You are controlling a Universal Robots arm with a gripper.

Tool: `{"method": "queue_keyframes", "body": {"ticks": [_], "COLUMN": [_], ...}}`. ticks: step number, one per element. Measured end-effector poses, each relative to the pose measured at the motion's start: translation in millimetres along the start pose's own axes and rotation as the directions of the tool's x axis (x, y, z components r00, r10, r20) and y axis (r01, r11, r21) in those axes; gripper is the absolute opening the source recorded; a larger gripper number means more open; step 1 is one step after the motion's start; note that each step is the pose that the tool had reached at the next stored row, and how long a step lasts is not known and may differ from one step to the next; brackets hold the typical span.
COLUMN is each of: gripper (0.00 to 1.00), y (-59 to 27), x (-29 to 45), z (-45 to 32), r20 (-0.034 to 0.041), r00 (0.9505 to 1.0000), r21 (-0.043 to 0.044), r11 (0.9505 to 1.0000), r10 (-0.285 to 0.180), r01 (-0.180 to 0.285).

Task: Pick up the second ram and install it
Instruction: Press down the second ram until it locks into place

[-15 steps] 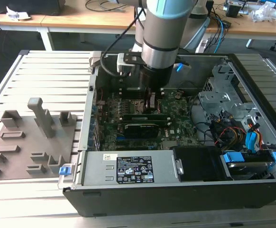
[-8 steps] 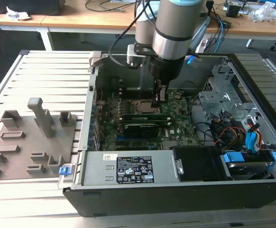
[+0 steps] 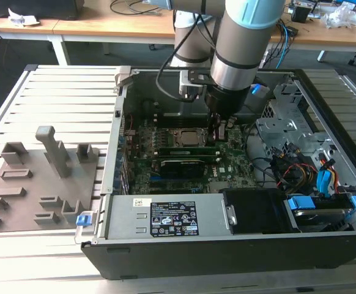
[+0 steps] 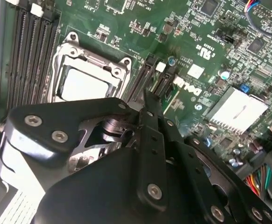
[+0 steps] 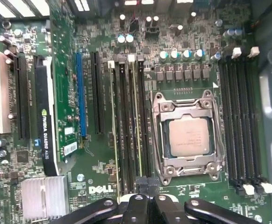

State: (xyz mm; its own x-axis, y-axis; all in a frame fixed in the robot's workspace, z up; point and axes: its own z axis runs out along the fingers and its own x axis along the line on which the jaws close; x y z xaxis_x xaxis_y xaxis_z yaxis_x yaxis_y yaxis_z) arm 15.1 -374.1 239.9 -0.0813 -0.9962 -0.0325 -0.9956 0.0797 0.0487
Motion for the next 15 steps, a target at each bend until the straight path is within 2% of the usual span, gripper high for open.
{"method": "queue_keyframes", "body": {"ticks": [4, 5, 6, 7, 8, 9, 10, 15], "gripper": [0.11, 0.11, 0.11, 0.11, 0.11, 0.11, 0.11, 0.11], "y": [-1.0, -1.1, -0.4, 5.4, 21.5, 29.5, 33.7, 69.0], "x": [0.5, 0.3, 0.0, 0.6, 1.9, 2.5, 2.8, 5.8], "z": [11.6, 11.7, 5.9, 4.9, 5.5, 5.9, 6.1, 7.9], "r20": [-0.0012, -0.0001, 0.0012, 0.0005, 0.0002, 0.0004, 0.0006, 0.0012], "r00": [1.0, 1.0, 1.0, 1.0, 1.0, 1.0, 1.0, 1.0], "r21": [-0.0005, -0.0003, 0.0004, 0.0021, 0.0047, 0.0059, 0.0065, 0.0116], "r11": [1.0, 1.0, 1.0, 1.0, 1.0, 1.0, 1.0, 0.9999], "r10": [-0.002, -0.003, -0.003, -0.003, -0.003, -0.003, -0.003, -0.003], "r01": [0.002, 0.003, 0.003, 0.003, 0.003, 0.003, 0.003, 0.003]}}
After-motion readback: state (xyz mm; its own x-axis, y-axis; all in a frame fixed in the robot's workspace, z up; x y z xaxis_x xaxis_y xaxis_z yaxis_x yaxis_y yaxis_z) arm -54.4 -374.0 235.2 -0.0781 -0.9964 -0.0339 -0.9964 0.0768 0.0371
